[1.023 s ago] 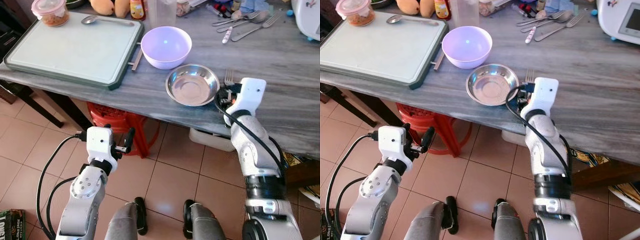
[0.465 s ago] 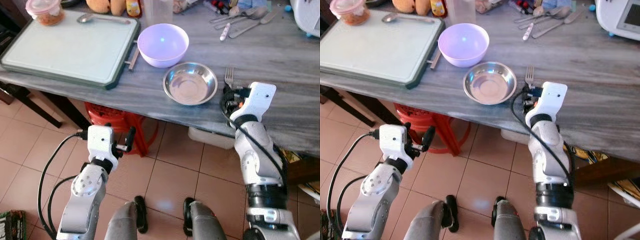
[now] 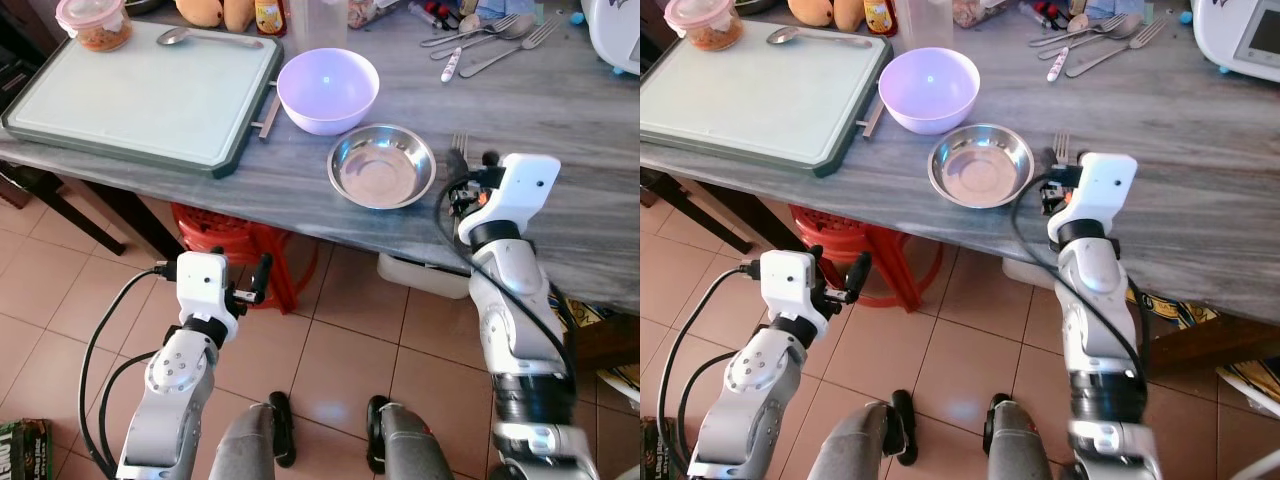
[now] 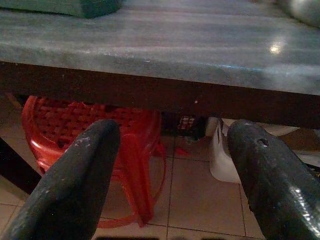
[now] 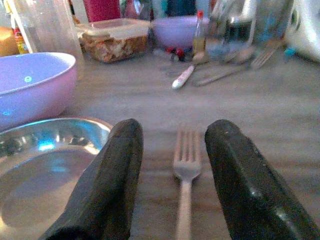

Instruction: Setting the table

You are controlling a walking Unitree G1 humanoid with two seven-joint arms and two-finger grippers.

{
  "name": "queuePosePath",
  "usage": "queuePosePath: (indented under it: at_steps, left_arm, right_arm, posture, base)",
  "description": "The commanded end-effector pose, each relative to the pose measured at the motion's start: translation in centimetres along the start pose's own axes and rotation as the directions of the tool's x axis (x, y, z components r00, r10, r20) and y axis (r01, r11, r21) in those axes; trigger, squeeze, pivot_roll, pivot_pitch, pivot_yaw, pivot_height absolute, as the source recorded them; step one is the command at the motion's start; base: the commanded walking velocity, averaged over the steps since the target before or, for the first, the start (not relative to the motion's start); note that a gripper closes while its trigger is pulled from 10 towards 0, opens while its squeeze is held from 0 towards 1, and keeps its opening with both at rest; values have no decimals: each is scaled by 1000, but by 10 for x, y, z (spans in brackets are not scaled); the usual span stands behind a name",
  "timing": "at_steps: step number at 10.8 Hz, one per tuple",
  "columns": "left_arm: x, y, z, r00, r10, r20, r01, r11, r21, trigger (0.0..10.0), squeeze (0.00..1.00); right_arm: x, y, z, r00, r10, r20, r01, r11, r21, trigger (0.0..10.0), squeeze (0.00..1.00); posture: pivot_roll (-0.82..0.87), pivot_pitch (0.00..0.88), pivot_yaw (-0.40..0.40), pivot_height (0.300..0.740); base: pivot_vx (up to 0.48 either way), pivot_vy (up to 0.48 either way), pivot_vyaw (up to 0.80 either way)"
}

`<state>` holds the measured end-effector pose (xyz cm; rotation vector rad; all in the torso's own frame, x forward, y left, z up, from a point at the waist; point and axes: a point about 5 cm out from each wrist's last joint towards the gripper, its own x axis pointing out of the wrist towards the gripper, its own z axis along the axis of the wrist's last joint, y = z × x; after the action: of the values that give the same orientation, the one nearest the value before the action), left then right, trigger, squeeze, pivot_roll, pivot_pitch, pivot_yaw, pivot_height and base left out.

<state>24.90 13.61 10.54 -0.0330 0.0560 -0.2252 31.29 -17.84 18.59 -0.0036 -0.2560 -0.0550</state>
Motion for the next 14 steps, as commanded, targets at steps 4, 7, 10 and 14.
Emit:
queuePosePath:
  at_steps: [4,7,10,14]
  left_arm:
    - [4,7,-2,999,52,-5,-52,999,8,10000,0]
    - [15,8,4,997,72,22,-71,997,-12,10000,0]
    - [19,6,2,997,77,20,-76,997,-16,10000,0]
    - [17,6,-7,996,86,-7,-86,996,-26,10000,0]
  right_arm:
    - [-29,-26,-4,995,-99,-32,96,992,-78,10000,0]
    - [-35,-13,-12,992,-107,-63,97,985,-143,10000,0]
    - [-38,-13,-24,988,-89,-123,74,990,-119,10000,0]
    - [-39,-2,-40,979,-96,-181,69,987,-148,10000,0]
  posture:
    - [-58,197,60,740]
    - [-64,157,59,740]
    - [-65,125,64,740]
    - [-58,103,55,740]
  base:
    - [0,0,0]
    - [0,0,0]
    - [-86,0,0]
    - [-277,0,0]
